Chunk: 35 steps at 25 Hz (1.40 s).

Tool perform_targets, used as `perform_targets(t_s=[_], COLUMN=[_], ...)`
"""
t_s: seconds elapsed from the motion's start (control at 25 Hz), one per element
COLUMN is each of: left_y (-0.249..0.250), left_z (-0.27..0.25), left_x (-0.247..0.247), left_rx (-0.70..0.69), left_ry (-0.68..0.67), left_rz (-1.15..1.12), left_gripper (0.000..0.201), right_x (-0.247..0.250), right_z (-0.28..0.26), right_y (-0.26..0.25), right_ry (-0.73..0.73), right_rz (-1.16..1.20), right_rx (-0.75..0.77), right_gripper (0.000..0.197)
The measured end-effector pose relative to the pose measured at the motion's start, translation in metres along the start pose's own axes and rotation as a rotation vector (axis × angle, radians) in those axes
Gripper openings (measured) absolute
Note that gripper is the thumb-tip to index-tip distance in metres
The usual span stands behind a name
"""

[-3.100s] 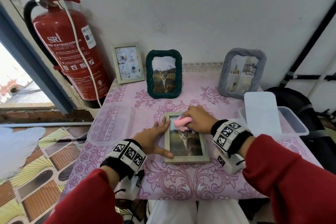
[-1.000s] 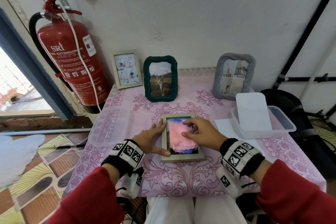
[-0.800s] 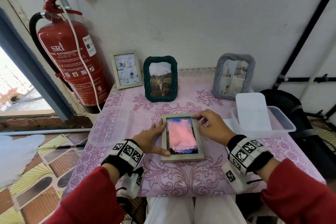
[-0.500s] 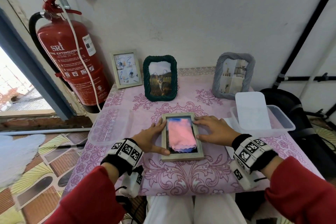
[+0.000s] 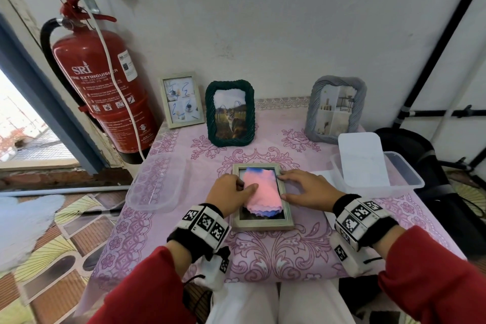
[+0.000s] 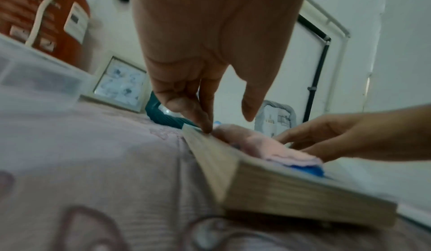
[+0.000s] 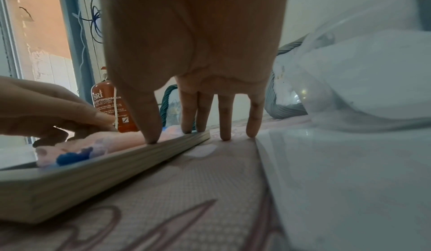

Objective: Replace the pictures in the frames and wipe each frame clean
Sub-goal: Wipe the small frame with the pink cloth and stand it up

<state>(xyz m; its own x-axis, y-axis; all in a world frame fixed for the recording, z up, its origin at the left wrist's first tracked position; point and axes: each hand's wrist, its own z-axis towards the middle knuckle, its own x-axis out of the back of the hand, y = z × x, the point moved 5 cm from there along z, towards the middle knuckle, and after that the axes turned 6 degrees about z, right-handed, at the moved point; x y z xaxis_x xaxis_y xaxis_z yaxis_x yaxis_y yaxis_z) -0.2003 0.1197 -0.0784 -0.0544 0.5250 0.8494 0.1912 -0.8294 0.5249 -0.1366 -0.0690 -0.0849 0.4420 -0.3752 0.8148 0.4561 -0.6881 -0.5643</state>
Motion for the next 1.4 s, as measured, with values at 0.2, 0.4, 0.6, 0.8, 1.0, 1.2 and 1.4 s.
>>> perform_targets(t_s=[0.2,0.4,0.6,0.8,1.0,1.2,1.4], left_y=[0.005,0.012,0.013,0.009,0.004,-0.014,-0.041], left_z=[0.004,0.003,0.000,0.002,0.007,0.004,0.000], left_x=[-0.010,-0.010,-0.012,-0.015,0.000,0.028,0.068], left_rx=[0.036,-0.015,0.015,0.145,0.157,0.127,0.091], left_ry=[-0.097,-0.085,-0.080,-0.124,-0.007,0.089,0.265], left_rz=[0.127,0.008,-0.246,-0.481,-0.571,-0.694,-0.710], left_gripper=[0.045,0.025,0.032,0.031,0.022,0.038,0.030], right_x=[-0.002,-0.002,-0.004,-0.004,-0.003,-0.005,-0.004], right_z=[-0.001,-0.003,-0.004,-0.007,-0.009,-0.009,-0.006], right_y=[0.000,0.000,0.003,0.007,0.005,-0.002,-0.011], right_ry=[0.001,0.011,0.026,0.053,0.069,0.057,0.063], right_rz=[-0.003,0.018,0.042,0.082,0.105,0.034,-0.005], right_rx=[-0.020,-0.005,-0.014,-0.042,-0.038,-0.034,-0.031], right_gripper=[0.060,0.058,0.057,0.053,0.051,0.047,0.045])
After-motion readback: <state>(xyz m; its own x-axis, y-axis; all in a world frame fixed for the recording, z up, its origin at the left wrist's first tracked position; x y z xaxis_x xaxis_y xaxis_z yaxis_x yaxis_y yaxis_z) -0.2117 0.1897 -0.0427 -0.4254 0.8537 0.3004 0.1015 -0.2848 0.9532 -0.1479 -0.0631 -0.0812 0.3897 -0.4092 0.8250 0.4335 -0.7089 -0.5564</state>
